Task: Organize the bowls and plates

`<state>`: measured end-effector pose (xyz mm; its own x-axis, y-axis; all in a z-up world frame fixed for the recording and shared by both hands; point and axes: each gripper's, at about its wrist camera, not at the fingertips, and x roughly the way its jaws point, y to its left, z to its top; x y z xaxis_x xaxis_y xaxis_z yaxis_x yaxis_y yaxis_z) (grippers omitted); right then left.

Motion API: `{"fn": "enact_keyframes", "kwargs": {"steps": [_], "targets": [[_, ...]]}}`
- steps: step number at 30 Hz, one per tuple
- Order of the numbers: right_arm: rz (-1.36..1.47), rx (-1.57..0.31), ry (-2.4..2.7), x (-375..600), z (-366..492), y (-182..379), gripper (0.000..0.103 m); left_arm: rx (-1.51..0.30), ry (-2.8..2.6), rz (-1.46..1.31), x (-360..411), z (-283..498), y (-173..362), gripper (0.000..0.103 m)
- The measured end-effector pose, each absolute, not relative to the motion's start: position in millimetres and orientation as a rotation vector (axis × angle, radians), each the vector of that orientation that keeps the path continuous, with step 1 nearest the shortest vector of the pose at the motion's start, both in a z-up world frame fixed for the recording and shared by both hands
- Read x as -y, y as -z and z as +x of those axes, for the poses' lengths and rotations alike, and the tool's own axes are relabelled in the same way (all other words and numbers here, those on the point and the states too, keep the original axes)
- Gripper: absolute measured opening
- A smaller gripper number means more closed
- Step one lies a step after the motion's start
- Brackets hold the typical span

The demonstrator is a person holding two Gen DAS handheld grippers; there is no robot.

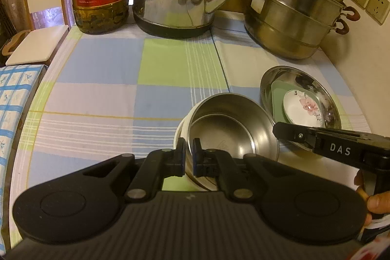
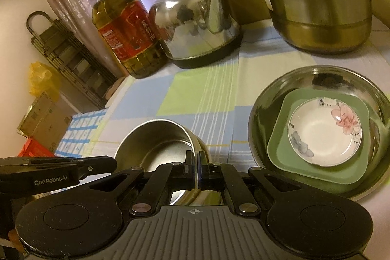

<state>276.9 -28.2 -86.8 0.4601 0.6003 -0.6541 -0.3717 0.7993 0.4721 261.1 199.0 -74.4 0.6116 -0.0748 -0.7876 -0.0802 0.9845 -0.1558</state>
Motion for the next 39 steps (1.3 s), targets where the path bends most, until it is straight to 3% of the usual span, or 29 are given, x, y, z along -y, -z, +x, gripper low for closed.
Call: {"fn": "enact_keyframes", "kwargs": {"steps": [7,10,11,14,15,20,22,24,25,39], "targets": [[0.310,-0.928,-0.609,31.9,282.9,84.8,0.003,-0.907,-0.014,-0.207,-202.4,260.0,70.4,0.007],[0.315,-0.919,-0.609,34.7,286.9,83.1,0.004,-0.897,-0.026,-0.232,-207.4,257.0,68.0,0.021],[0.311,-0.921,-0.613,34.2,288.2,83.6,0.007,-0.900,-0.028,-0.242,-208.5,256.6,69.1,0.023],[0.296,-0.939,-0.619,30.4,290.5,87.8,0.030,-0.920,-0.023,-0.264,-210.3,257.4,73.9,0.023],[0.297,-0.944,-0.620,29.1,291.0,90.0,0.033,-0.926,-0.026,-0.268,-210.0,258.5,76.0,0.023],[0.304,-0.967,-0.618,24.3,295.6,99.6,0.032,-0.949,-0.028,-0.272,-209.1,264.5,84.9,0.023],[0.308,-0.970,-0.611,23.6,297.8,101.5,0.031,-0.957,-0.025,-0.283,-210.3,267.3,87.1,0.016],[0.313,-0.980,-0.617,22.3,300.0,101.7,0.013,-0.966,-0.011,-0.303,-212.1,269.4,88.3,0.011],[0.321,-0.990,-0.617,21.6,300.9,101.0,0.010,-0.970,-0.013,-0.304,-212.6,270.9,88.4,0.011],[0.372,-1.214,-0.480,13.1,325.7,83.9,0.011,-1.029,-0.017,-0.286,-214.9,288.7,87.8,0.010]]}}
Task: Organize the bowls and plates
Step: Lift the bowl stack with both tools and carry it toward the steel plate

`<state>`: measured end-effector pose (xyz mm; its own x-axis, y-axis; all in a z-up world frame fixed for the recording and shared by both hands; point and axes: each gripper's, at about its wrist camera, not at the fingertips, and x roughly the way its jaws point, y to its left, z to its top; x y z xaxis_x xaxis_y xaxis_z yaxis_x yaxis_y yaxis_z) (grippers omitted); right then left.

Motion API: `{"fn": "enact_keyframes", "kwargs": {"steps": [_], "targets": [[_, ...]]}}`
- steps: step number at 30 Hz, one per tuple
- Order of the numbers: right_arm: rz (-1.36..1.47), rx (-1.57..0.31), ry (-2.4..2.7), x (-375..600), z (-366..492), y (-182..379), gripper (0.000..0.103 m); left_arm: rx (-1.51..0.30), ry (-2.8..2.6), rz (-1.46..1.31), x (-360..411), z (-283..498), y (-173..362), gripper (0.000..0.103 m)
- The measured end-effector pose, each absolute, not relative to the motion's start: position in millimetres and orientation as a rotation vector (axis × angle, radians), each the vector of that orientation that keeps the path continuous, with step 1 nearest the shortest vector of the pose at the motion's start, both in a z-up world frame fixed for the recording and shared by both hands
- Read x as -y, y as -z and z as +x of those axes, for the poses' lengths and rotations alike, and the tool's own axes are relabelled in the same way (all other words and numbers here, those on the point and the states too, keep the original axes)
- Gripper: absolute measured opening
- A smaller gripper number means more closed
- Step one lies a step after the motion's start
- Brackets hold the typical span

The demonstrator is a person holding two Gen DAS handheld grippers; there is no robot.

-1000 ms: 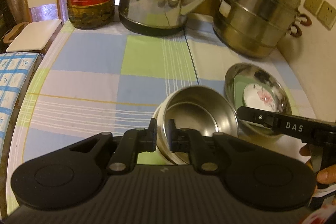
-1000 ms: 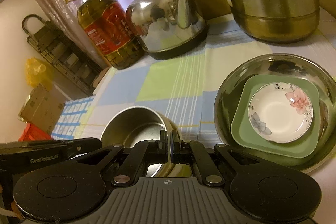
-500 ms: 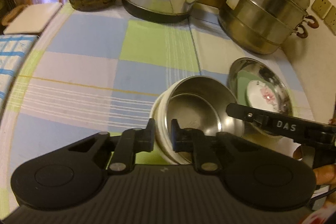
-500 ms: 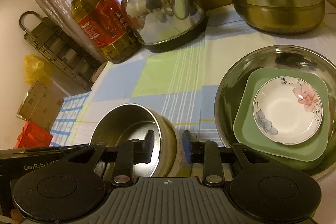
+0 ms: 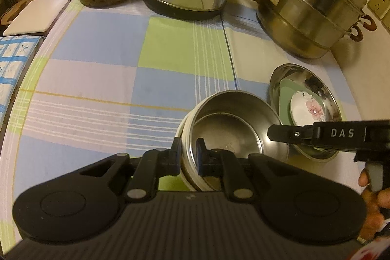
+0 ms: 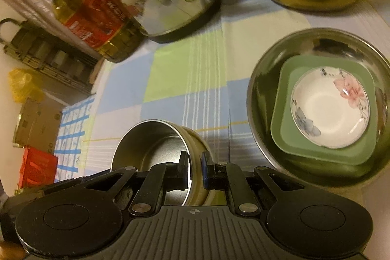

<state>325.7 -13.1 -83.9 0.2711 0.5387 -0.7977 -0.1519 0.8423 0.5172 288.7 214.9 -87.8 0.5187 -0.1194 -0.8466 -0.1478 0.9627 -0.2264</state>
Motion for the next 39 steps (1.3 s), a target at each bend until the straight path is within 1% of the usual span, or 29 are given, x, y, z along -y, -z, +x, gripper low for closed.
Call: {"fn": "enact_keyframes", "kwargs": {"steps": [4,13,14,16,17,18,23,27,28,30,31,32,33,39], "targets": [[0.402,-1.258,-0.454,15.9,331.8,85.0,0.011,-1.031,-0.015,-0.275,-213.9,290.5,87.3,0.010],[0.358,-1.235,-0.467,12.9,329.2,83.0,0.011,-1.042,-0.026,-0.285,-213.9,291.3,88.3,0.012],[0.345,-1.222,-0.467,11.1,327.8,81.7,0.013,-1.041,-0.030,-0.282,-213.8,290.9,88.2,0.014],[0.292,-1.184,-0.453,9.9,321.8,76.7,0.029,-1.041,-0.039,-0.275,-214.0,291.1,88.4,0.021],[0.272,-1.172,-0.450,9.4,319.6,75.6,0.043,-1.040,-0.042,-0.276,-214.3,290.9,88.7,0.025],[0.262,-1.163,-0.448,8.7,317.2,75.4,0.049,-1.041,-0.043,-0.276,-214.4,291.4,89.2,0.025],[0.243,-1.179,-0.440,4.0,313.2,88.1,0.049,-1.057,-0.045,-0.285,-213.6,295.0,95.6,0.026],[0.283,-1.190,-0.427,4.1,313.2,100.3,0.048,-1.063,-0.049,-0.284,-212.6,296.5,101.1,0.026],[0.292,-1.188,-0.427,4.8,313.0,102.2,0.047,-1.064,-0.048,-0.287,-212.7,296.7,101.9,0.026],[0.316,-1.190,-0.429,6.2,313.4,105.6,0.035,-1.066,-0.040,-0.293,-213.1,297.2,103.9,0.026],[0.335,-1.193,-0.434,7.1,314.0,107.0,0.032,-1.064,-0.035,-0.297,-213.2,297.3,104.5,0.025],[0.345,-1.194,-0.437,6.9,314.4,107.3,0.028,-1.063,-0.034,-0.297,-213.1,297.8,104.7,0.025],[0.347,-1.194,-0.438,6.1,314.5,106.8,0.026,-1.061,-0.034,-0.291,-212.1,298.0,105.0,0.025],[0.304,-1.198,-0.426,0.2,314.8,104.4,0.024,-1.058,-0.035,-0.262,-207.8,298.7,106.1,0.025]]}}
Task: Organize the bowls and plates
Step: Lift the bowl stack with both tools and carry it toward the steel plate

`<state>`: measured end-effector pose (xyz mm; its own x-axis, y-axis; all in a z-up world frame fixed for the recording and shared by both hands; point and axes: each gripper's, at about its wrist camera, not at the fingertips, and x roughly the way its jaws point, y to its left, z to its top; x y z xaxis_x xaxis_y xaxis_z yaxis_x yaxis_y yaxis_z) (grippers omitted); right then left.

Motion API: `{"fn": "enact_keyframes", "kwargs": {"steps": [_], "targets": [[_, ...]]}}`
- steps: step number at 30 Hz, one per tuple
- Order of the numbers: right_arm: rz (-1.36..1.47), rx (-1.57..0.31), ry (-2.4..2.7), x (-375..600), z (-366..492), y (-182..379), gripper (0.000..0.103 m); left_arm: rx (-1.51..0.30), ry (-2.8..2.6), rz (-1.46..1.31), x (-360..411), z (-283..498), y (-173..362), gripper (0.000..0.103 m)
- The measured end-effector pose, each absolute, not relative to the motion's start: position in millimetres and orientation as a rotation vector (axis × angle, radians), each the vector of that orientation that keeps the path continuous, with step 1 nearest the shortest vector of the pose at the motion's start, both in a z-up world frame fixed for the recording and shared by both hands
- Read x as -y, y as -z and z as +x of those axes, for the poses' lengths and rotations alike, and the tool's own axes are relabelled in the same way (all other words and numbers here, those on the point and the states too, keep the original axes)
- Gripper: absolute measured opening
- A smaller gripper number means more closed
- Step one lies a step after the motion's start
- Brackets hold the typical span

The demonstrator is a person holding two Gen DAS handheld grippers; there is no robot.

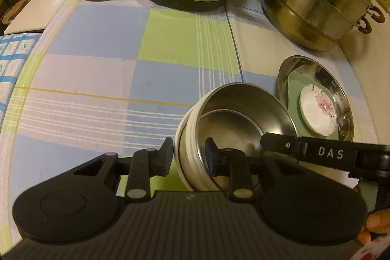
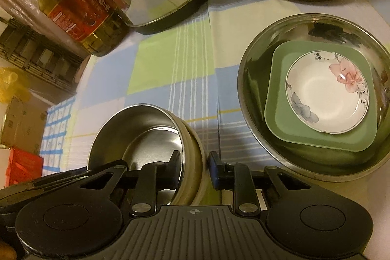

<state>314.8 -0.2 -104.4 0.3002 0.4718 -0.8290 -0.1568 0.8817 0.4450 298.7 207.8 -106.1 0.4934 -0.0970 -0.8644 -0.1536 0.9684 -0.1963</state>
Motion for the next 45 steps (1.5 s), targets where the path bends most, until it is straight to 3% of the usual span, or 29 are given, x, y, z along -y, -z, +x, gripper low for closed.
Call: {"fn": "enact_keyframes", "kwargs": {"steps": [45], "targets": [[0.337,-1.231,-0.363,10.7,296.4,104.0,0.023,-1.082,0.001,-0.273,-197.2,279.8,107.2,0.024]]}}
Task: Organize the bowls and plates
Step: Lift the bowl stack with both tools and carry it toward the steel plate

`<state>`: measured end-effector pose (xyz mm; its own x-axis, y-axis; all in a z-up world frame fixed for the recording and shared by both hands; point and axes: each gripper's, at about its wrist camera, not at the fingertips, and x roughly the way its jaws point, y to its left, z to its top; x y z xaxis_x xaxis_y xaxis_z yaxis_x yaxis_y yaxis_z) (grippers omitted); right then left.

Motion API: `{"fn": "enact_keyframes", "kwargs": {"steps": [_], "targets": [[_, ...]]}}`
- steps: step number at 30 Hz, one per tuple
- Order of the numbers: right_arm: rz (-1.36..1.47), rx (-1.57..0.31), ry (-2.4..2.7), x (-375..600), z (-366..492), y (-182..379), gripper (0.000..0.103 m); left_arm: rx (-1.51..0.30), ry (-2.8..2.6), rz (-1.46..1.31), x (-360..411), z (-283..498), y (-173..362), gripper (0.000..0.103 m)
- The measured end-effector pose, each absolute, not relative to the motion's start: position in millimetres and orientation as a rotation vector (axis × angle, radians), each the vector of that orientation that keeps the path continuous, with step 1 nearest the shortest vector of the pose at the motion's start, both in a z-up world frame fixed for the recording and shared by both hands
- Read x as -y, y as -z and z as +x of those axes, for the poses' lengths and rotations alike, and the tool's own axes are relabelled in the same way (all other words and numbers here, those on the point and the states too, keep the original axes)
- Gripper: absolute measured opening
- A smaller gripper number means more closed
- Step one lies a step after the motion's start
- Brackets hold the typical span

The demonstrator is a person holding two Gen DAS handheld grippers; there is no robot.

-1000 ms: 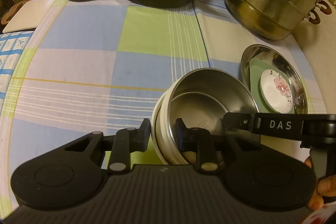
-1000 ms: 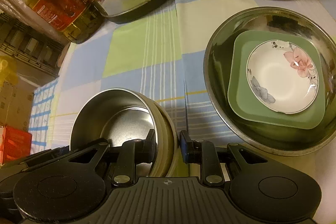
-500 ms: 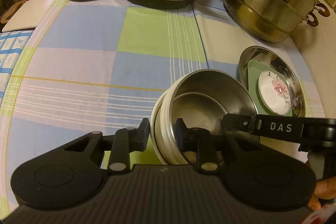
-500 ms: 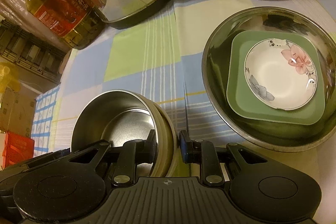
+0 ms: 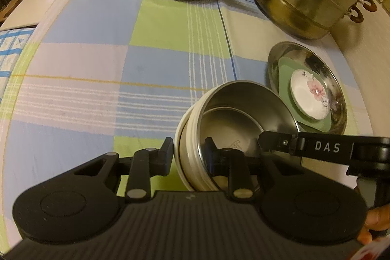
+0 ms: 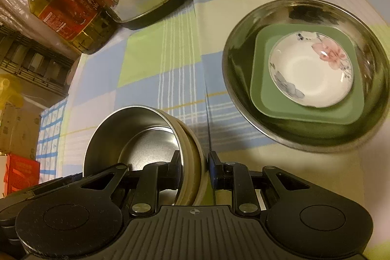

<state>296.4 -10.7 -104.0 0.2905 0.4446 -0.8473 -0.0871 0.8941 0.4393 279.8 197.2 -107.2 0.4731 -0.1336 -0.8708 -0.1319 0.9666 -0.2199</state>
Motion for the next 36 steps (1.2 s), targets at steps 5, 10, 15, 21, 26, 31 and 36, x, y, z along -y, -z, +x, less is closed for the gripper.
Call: {"fn": "enact_keyframes", "kwargs": {"steps": [5,10,15,21,26,31,36], "targets": [[0.339,-1.230,-0.351,18.9,286.5,99.5,0.023,-1.085,0.018,-0.270,-189.4,271.1,103.4,0.024],[0.344,-1.224,-0.340,27.6,276.7,94.7,0.023,-1.080,0.035,-0.264,-182.0,265.8,98.2,0.024],[0.358,-1.213,-0.325,36.8,269.5,88.3,0.023,-1.068,0.057,-0.255,-172.9,261.2,91.3,0.024],[0.373,-1.199,-0.298,52.4,259.8,79.3,0.023,-1.055,0.097,-0.238,-158.0,257.4,82.8,0.024],[0.388,-1.183,-0.268,69.0,251.7,68.7,0.023,-1.040,0.136,-0.223,-142.9,255.3,74.1,0.024],[0.401,-1.160,-0.232,86.4,245.6,55.2,0.023,-1.025,0.183,-0.207,-125.3,256.6,65.3,0.024],[0.415,-1.132,-0.187,105.4,244.5,43.9,0.023,-1.015,0.229,-0.192,-105.2,262.0,58.5,0.024]]}}
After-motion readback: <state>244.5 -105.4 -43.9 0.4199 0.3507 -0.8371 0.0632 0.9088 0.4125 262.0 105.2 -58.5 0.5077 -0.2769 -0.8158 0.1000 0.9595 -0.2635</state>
